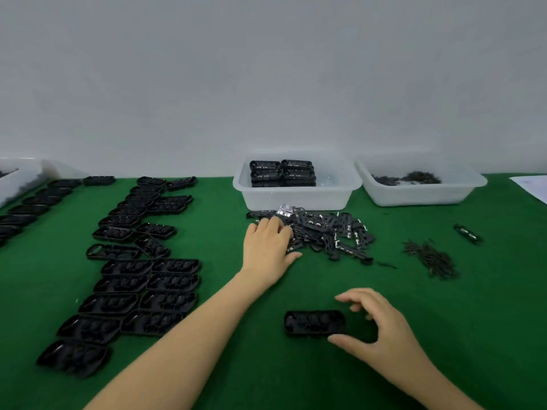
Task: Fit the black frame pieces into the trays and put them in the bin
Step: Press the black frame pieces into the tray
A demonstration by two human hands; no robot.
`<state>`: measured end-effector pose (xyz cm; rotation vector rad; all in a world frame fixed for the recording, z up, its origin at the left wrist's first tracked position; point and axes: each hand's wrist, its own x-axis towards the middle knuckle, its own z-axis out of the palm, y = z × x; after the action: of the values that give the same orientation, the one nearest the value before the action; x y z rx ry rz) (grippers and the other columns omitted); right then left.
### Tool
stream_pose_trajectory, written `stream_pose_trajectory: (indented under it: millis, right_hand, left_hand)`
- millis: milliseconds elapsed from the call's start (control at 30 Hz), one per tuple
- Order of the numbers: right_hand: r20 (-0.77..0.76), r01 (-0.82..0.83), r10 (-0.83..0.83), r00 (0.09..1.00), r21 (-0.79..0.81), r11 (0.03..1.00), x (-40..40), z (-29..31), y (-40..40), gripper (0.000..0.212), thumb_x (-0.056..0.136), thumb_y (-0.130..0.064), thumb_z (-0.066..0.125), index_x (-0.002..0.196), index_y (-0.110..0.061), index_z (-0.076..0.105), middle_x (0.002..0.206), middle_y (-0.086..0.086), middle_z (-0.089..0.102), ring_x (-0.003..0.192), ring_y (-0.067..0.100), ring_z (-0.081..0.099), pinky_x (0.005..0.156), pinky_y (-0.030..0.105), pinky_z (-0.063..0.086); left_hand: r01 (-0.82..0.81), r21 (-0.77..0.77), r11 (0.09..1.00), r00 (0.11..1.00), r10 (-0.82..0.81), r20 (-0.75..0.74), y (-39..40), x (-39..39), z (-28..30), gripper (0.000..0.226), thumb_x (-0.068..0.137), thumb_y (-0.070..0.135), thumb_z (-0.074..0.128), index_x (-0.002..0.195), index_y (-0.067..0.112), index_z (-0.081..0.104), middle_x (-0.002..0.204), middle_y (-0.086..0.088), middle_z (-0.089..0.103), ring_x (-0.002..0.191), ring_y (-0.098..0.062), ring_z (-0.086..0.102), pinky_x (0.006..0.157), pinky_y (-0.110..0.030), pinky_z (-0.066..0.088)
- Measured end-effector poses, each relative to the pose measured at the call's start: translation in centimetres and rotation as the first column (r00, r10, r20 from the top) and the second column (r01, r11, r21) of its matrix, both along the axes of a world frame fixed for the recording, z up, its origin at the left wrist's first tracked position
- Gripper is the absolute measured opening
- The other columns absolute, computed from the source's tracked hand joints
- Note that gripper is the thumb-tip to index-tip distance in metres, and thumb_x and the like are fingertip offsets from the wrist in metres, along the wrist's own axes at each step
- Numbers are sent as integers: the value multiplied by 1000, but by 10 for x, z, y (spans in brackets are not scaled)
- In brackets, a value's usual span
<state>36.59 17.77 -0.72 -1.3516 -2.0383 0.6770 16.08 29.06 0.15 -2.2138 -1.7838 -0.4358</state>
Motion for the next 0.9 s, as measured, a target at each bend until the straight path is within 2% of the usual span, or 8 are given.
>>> stream_pose_trajectory:
  millis: [233, 367, 500, 600, 667, 733, 800, 900]
  right_hand:
    - [-102, 13, -10, 995, 32, 999, 2, -3, -1, 48, 61, -71, 52, 100, -44, 48, 103, -28, 48, 101, -8, 43, 79, 4, 32]
    - [-103, 7, -3, 995, 32, 999, 2, -5, 1, 40, 69, -69, 57, 100, -44, 48, 102, -27, 48, 100, -8, 44, 77, 7, 34]
    - [-109, 24, -18, 994, 51, 998, 0, -5, 1, 37, 73, -68, 52, 98, -41, 50, 98, -23, 52, 98, -6, 46, 77, 6, 34]
    - [-93, 29, -24, 995, 51, 998, 0, -3, 0, 39, 69, -65, 48, 98, -39, 51, 98, -21, 52, 97, -7, 45, 78, 6, 34]
    - [-28, 17, -15, 999, 56, 998, 0, -5, 0, 47, 69, -67, 48, 103, -36, 52, 100, -24, 48, 98, -10, 43, 78, 7, 34]
    - [80, -1, -5, 997, 76, 997, -2, -7, 2, 52, 72, -64, 53, 112, -31, 52, 100, -23, 45, 95, -10, 39, 79, 8, 30]
    - [170, -5, -12, 985, 99, 995, -3, -10, 4, 52, 75, -58, 58, 116, -27, 53, 100, -18, 42, 95, -4, 35, 79, 13, 28]
    - [200, 1, -24, 979, 116, 993, -3, -12, 6, 51, 74, -53, 63, 114, -23, 56, 98, -14, 41, 95, 1, 35, 79, 17, 27]
  left_hand:
    - [21, 34, 999, 985, -15, -174, -2, -1, 6, 28, 89, 42, 51, 98, 16, 60, 103, 1, 58, 98, -21, 53, 79, -30, 31]
    - [102, 66, 993, 976, -87, -201, -29, -14, 17, 15, 74, 24, 73, 66, 14, 65, 67, 0, 62, 60, -21, 60, 56, -28, 36]
    - [89, -20, 996, 959, -80, 273, -58, -19, 17, 15, 92, 26, 52, 87, 16, 63, 80, 4, 69, 74, -21, 64, 64, -31, 45]
    - [297, -158, 942, 637, -73, 767, -84, -8, 21, 15, 95, 21, 50, 82, 15, 54, 78, 7, 73, 73, -10, 69, 72, -27, 52]
    - [440, -193, 877, 454, -31, 891, -97, -1, 20, 14, 95, 19, 48, 84, 11, 53, 81, 4, 74, 75, -10, 69, 76, -25, 53]
    - [524, -196, 829, 376, -18, 926, -105, 5, 21, 8, 91, 17, 54, 86, 11, 55, 83, 1, 73, 78, -10, 67, 77, -22, 51]
    - [513, -198, 835, 459, -73, 885, -108, 8, 19, 12, 81, 16, 68, 88, 17, 59, 82, 5, 70, 77, -5, 63, 76, -18, 48]
    - [443, -165, 882, 727, -245, 641, -107, 11, 16, 31, 73, 16, 78, 100, 21, 64, 89, 8, 67, 80, 2, 59, 78, -9, 43]
